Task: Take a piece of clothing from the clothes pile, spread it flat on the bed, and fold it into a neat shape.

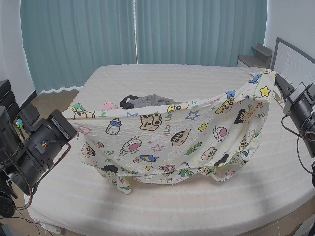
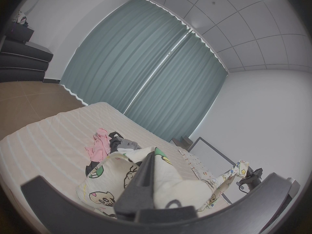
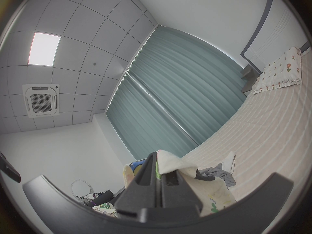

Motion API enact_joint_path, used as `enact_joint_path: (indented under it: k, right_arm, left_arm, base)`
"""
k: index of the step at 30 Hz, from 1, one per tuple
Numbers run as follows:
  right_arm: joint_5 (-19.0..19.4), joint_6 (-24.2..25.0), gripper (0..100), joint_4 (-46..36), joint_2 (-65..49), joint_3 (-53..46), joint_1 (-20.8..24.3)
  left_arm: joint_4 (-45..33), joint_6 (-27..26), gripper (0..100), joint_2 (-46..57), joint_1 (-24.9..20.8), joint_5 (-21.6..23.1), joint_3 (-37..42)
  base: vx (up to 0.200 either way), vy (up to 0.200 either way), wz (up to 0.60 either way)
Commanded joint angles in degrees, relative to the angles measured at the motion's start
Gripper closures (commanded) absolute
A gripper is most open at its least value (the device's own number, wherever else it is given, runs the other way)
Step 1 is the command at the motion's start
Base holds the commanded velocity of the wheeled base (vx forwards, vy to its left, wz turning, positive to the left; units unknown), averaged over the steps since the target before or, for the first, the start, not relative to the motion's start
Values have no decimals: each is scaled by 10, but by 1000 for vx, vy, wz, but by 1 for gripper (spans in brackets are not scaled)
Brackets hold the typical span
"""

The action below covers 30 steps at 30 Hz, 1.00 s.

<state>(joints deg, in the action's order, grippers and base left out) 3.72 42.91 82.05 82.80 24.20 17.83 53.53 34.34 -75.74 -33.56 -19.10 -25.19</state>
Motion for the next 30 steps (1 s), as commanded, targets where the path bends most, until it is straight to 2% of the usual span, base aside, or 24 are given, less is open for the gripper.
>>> enact_joint_path:
  k: [1, 6, 30]
  right_arm:
    - [1, 0, 100, 0, 3, -1, 1]
    - [1, 0, 100, 0, 2, -2, 2]
    - [1, -1, 100, 1, -4, -5, 1]
  left_arm:
    - [0, 0, 100, -11, 0, 1, 0]
    - [1, 0, 100, -16, -2, 2, 0]
    - [1, 0, 100, -16, -5, 3, 2]
  base:
    - [0, 0, 0]
    - [0, 0, 0]
    - [0, -200, 0]
